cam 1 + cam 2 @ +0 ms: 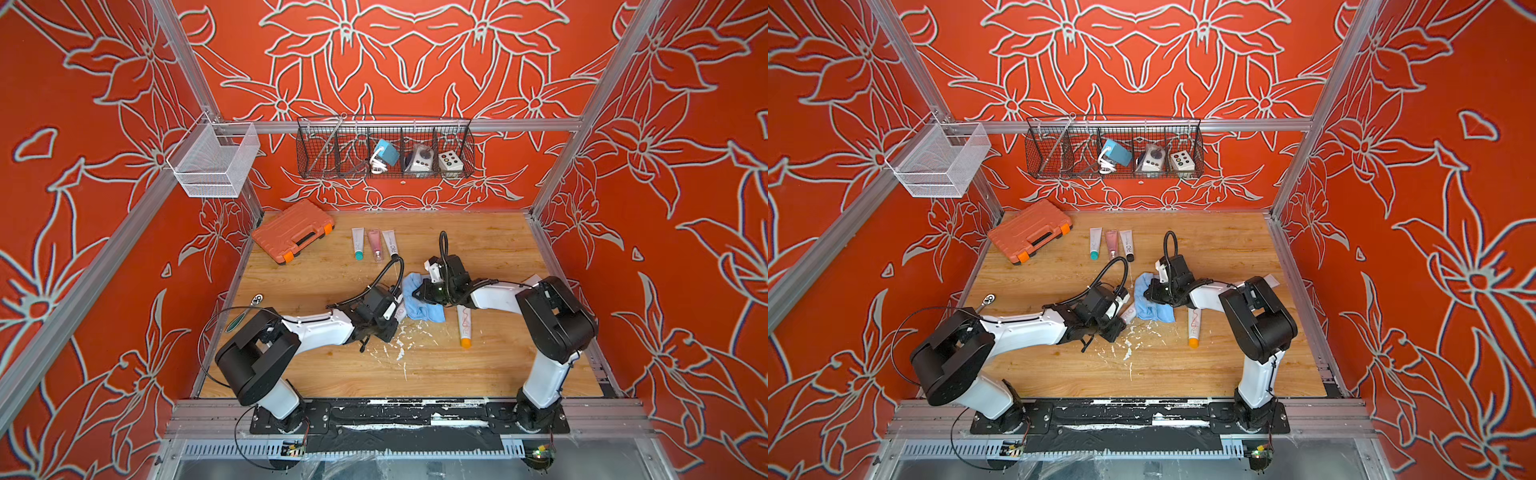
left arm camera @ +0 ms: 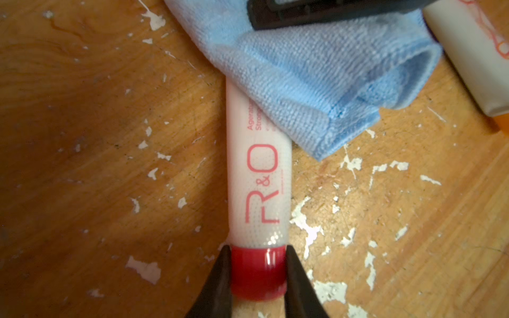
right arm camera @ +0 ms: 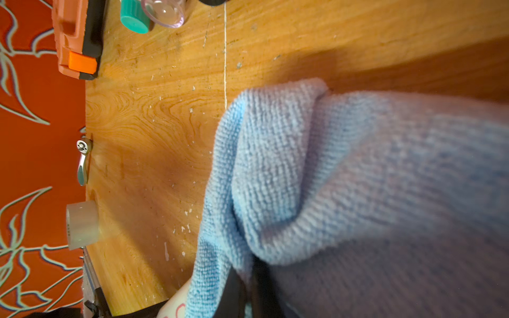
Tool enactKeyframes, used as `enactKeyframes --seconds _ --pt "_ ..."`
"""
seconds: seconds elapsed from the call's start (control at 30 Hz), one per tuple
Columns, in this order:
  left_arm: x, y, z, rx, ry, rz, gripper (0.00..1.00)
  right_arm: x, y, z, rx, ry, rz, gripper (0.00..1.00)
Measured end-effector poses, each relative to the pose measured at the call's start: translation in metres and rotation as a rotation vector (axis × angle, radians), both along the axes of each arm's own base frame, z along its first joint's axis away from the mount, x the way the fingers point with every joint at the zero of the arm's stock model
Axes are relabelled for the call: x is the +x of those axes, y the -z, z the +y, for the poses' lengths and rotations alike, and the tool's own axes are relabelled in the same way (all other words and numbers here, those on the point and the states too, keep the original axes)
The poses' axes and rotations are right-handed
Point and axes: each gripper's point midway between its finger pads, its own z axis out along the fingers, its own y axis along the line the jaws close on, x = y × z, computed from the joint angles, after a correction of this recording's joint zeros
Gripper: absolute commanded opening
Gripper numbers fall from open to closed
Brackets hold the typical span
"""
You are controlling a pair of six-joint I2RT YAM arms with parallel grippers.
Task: Wipe the surface of the toothpaste tube
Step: Wipe the dirt from the toothpaste tube.
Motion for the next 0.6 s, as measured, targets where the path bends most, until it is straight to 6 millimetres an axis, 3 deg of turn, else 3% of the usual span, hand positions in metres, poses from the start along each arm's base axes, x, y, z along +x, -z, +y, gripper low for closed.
enactKeyframes --seconds 0.6 --pt "-0.005 0.006 0.007 0.034 -0.006 0.027 0.16 -0.017 0.001 0.02 0.001 -0.034 -0.055 0.0"
